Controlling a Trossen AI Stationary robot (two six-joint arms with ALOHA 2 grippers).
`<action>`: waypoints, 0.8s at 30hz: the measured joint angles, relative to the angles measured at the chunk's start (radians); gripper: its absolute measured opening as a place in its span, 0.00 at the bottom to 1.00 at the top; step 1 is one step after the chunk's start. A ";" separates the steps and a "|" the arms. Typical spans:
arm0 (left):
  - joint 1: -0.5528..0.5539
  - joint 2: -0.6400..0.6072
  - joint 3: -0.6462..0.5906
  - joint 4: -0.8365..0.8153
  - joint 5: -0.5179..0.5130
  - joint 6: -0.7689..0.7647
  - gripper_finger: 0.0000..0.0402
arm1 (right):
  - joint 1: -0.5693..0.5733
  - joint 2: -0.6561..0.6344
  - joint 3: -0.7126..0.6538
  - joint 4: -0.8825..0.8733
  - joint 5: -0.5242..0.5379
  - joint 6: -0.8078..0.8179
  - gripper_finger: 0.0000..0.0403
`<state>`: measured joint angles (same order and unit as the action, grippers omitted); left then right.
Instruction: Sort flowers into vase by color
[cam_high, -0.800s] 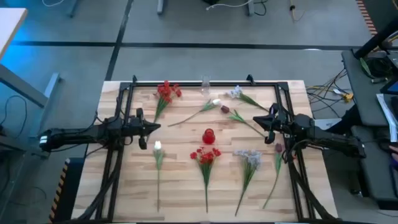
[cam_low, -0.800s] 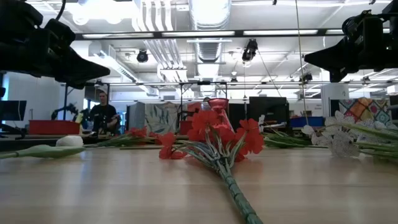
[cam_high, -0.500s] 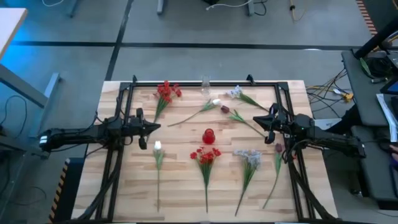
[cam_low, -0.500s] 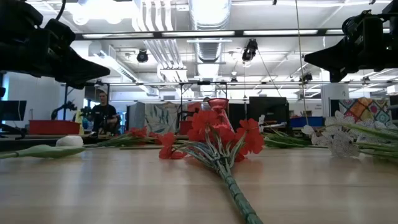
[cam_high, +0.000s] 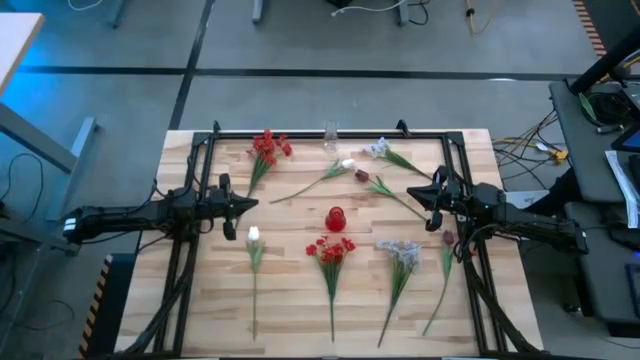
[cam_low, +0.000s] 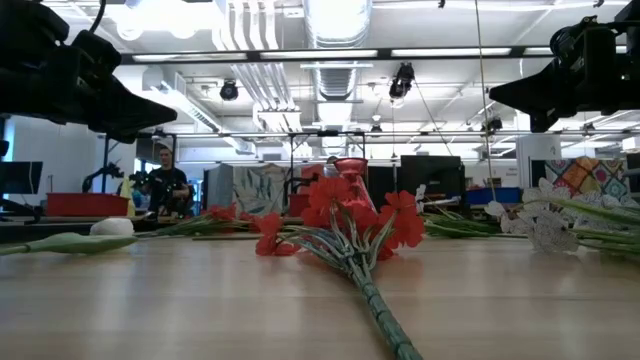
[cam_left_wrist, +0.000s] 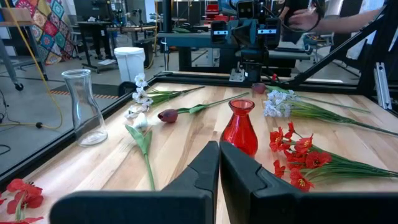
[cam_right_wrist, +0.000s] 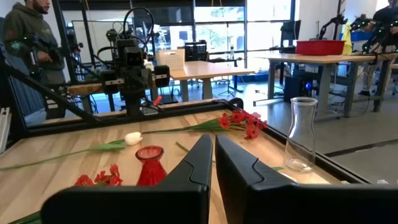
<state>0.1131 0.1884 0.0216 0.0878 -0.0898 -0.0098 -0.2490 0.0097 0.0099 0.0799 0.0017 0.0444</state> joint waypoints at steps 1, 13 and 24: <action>0.000 0.000 0.000 0.000 0.000 0.000 0.00 | 0.000 0.000 0.000 0.000 0.000 0.000 0.03; 0.000 0.000 0.000 0.000 0.000 0.000 0.00 | 0.000 0.000 0.000 0.000 0.000 0.000 0.03; 0.001 0.000 0.000 0.000 -0.017 0.050 0.00 | 0.000 0.000 0.000 0.000 0.000 0.000 0.03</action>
<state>0.1138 0.1886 0.0219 0.0879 -0.1068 0.0398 -0.2490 0.0098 0.0099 0.0799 0.0019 0.0444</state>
